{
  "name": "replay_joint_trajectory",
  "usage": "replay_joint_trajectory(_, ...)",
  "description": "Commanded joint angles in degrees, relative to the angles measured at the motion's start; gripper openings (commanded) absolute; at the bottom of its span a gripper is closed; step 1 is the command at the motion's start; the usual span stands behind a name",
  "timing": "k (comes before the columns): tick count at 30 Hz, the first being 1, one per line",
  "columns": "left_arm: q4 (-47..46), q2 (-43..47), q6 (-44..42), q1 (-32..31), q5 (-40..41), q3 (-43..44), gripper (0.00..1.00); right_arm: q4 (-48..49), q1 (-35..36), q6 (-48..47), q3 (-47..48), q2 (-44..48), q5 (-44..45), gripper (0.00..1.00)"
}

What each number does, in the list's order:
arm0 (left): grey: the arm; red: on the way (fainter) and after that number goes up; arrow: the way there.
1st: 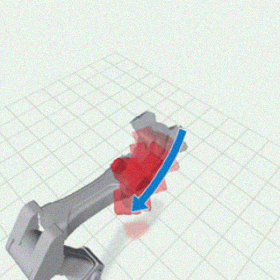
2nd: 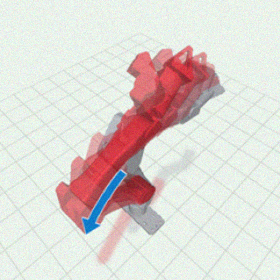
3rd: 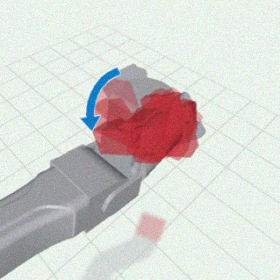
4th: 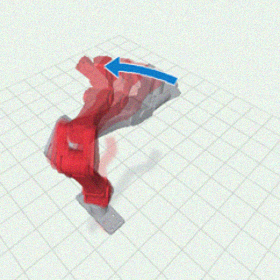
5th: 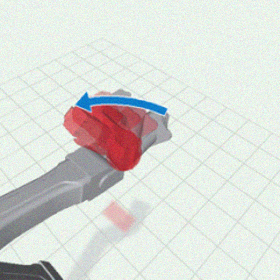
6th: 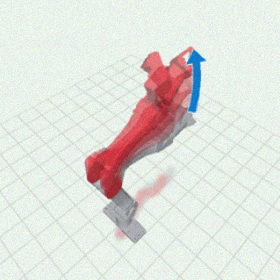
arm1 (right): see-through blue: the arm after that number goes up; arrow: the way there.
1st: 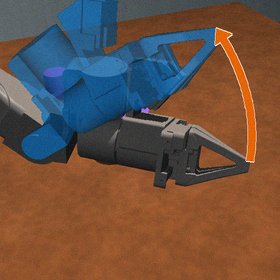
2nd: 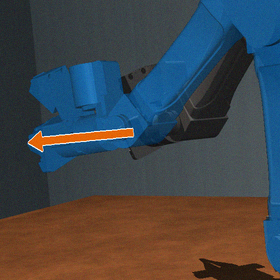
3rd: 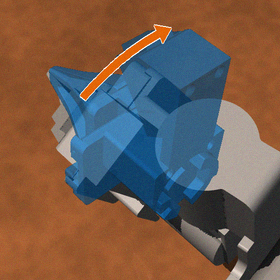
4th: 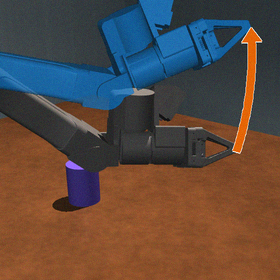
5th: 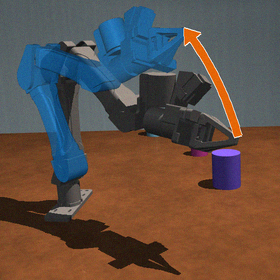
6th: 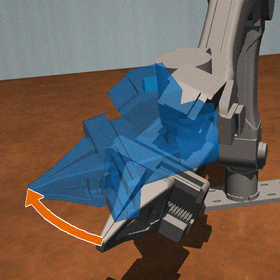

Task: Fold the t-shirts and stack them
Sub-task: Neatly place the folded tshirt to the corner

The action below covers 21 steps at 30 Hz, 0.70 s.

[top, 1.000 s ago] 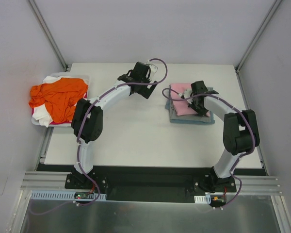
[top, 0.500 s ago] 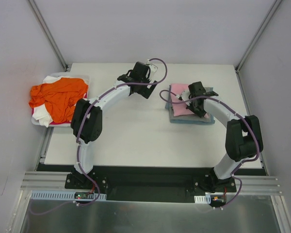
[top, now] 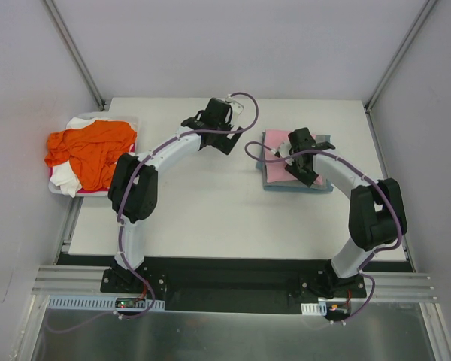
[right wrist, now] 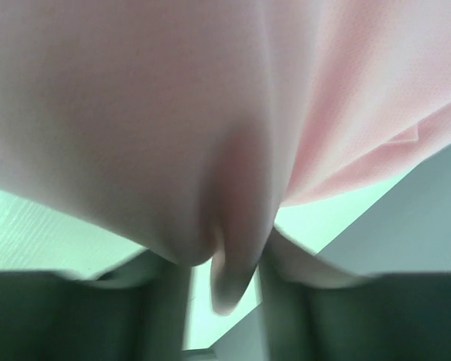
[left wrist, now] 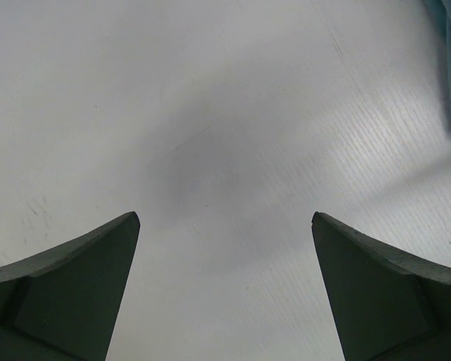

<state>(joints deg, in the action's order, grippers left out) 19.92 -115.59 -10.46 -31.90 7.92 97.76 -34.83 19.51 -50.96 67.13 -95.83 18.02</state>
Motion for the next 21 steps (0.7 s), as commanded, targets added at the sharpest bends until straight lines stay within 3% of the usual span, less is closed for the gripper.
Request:
replay_joint_trajectory(1,-1.2,4.23,0.53,-0.18,-0.63,-0.37,0.99,2.12,0.09,0.34,-0.25,1.78,3.16,0.55)
replay_joint_trajectory(5,-1.29,4.32,0.35,-0.09,-0.45,-0.37,0.99,4.51,-0.17,-0.1,1.58,2.32,5.52,0.68)
replay_joint_trajectory(21,-1.64,4.76,0.53,0.35,-0.54,-0.81,0.99,0.64,-0.88,-0.63,16.8,0.47,7.03,0.69)
